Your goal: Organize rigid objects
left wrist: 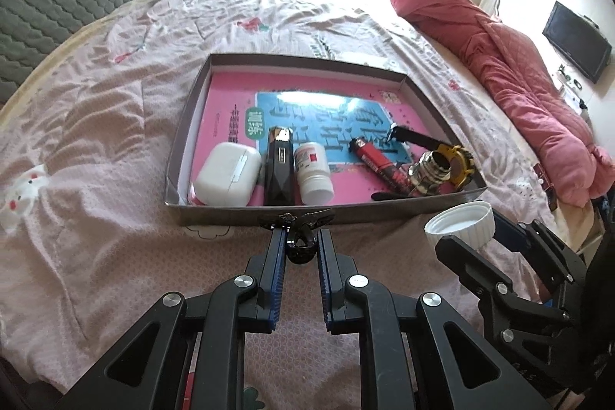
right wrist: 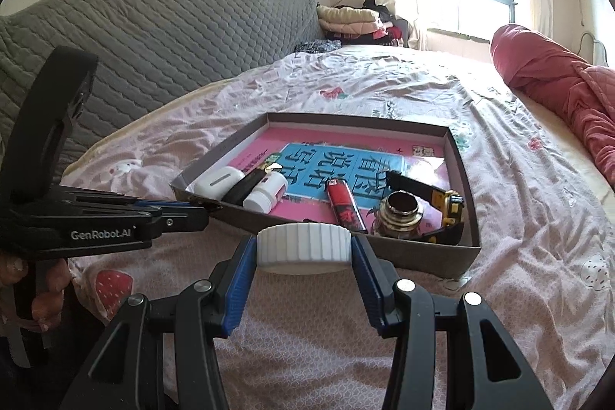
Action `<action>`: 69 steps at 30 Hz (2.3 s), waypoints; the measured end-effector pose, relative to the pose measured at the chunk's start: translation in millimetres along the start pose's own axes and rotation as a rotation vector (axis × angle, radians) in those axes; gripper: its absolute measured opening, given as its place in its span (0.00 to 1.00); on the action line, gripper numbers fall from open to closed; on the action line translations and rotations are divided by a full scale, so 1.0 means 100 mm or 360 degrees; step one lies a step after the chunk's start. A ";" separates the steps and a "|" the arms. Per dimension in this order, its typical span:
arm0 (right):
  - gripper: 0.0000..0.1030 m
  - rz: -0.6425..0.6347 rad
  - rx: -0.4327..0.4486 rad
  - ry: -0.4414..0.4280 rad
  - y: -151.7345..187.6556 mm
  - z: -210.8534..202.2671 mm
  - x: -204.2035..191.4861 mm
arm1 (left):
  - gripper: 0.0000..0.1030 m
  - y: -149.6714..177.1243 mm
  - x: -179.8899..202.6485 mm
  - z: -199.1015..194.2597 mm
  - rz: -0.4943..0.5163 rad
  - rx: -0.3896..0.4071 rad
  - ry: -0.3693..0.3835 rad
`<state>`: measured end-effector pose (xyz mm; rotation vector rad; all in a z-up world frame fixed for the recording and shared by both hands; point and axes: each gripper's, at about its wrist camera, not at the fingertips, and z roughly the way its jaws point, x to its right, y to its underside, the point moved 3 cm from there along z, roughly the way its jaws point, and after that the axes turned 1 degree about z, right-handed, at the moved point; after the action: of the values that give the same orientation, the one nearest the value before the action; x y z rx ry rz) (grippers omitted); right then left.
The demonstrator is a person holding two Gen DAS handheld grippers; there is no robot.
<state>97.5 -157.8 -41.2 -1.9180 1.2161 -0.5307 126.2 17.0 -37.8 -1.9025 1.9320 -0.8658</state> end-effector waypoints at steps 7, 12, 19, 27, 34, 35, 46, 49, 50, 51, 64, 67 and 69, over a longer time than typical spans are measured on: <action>0.49 0.0006 0.0080 0.0030 -0.07 -0.08 -0.01 | 0.16 -0.05 0.04 -0.13 0.0007 0.0044 0.0005; 0.49 0.0036 0.0122 0.0051 -0.13 -0.09 0.03 | 0.16 -0.09 0.05 -0.18 0.0017 0.0072 -0.0001; 0.49 0.0047 0.0166 0.0107 -0.18 -0.10 0.07 | 0.16 -0.17 0.05 -0.21 0.0028 0.0112 -0.0023; 0.49 0.0044 0.0194 0.0147 -0.20 -0.08 0.09 | 0.16 -0.26 -0.01 -0.16 0.0023 0.0133 -0.0044; 0.49 0.0018 0.0206 0.0181 -0.23 -0.03 0.09 | 0.16 -0.28 -0.07 -0.06 0.0007 0.0115 -0.0061; 0.49 0.0015 0.0207 0.0184 -0.24 -0.02 0.09 | 0.16 -0.29 -0.08 -0.04 0.0001 0.0116 -0.0071; 0.49 0.0011 0.0211 0.0207 -0.30 0.14 0.11 | 0.16 -0.37 -0.18 0.11 -0.0022 0.0111 -0.0093; 0.49 0.0015 0.0211 0.0216 -0.32 0.19 0.12 | 0.16 -0.38 -0.21 0.15 -0.0026 0.0105 -0.0098; 0.49 0.0018 0.0214 0.0223 -0.32 0.21 0.13 | 0.16 -0.39 -0.22 0.17 -0.0030 0.0105 -0.0100; 0.49 0.0021 0.0217 0.0227 -0.33 0.21 0.14 | 0.16 -0.39 -0.23 0.18 -0.0032 0.0104 -0.0100; 0.49 -0.0005 0.0177 0.0294 -0.32 0.44 0.19 | 0.16 -0.43 -0.35 0.35 -0.0043 0.0081 -0.0130; 0.49 -0.0036 0.0173 0.0291 -0.31 0.47 0.15 | 0.16 -0.43 -0.33 0.40 -0.0034 0.0078 -0.0130; 0.49 -0.0049 0.0171 0.0287 -0.31 0.49 0.13 | 0.16 -0.43 -0.33 0.42 -0.0033 0.0072 -0.0123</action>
<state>154.8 -142.8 -46.3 -1.8310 1.2460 -0.7841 188.2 42.3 -51.8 -1.9045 1.8358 -0.8225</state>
